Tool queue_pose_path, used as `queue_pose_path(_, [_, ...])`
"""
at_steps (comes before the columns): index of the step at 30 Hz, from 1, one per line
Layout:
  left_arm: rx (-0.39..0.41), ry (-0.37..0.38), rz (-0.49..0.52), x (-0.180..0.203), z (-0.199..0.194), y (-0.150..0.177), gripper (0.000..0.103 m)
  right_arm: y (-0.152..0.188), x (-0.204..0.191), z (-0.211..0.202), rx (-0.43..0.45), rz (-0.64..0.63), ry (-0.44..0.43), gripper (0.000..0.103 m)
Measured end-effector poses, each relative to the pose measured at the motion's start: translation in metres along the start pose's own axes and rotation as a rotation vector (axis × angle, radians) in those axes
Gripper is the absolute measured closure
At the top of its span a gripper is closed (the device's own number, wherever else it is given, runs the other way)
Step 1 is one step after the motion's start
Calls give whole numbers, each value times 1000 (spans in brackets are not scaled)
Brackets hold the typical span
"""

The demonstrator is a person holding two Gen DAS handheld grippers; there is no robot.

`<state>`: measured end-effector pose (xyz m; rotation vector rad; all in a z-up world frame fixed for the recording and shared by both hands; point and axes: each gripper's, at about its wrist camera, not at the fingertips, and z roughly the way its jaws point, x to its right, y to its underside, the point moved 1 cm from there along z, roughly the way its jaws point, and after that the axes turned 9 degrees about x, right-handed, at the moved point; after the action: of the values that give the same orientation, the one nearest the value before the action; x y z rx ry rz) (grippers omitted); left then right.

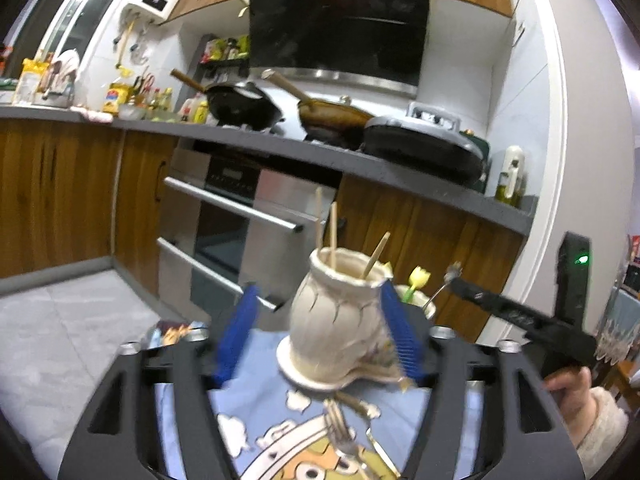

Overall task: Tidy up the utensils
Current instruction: 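Move the left tool to the chopsticks while the right tool moves to the silver fork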

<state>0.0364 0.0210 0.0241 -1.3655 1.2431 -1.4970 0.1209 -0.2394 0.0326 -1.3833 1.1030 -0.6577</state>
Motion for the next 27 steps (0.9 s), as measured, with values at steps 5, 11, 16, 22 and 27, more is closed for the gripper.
queue_pose_path(5, [-63, -29, 41, 4, -4, 17, 24, 17, -9, -22, -18, -25, -15, 19])
queue_pose_path(11, [-127, -51, 87, 5, -7, 32, 12, 38, -22, -37, -68, -57, -19, 12])
queue_pose_path(16, [-189, -86, 112, 1, -4, 41, 8, 58, -29, -37, -149, -74, -4, 11])
queue_pose_path(22, [-283, -130, 111, -12, 4, 52, 8, 80, -40, -30, -272, -64, -33, 11])
queue_pose_path(27, [-359, -173, 143, -18, 14, 61, 8, 98, -61, -23, -379, -85, -82, 20])
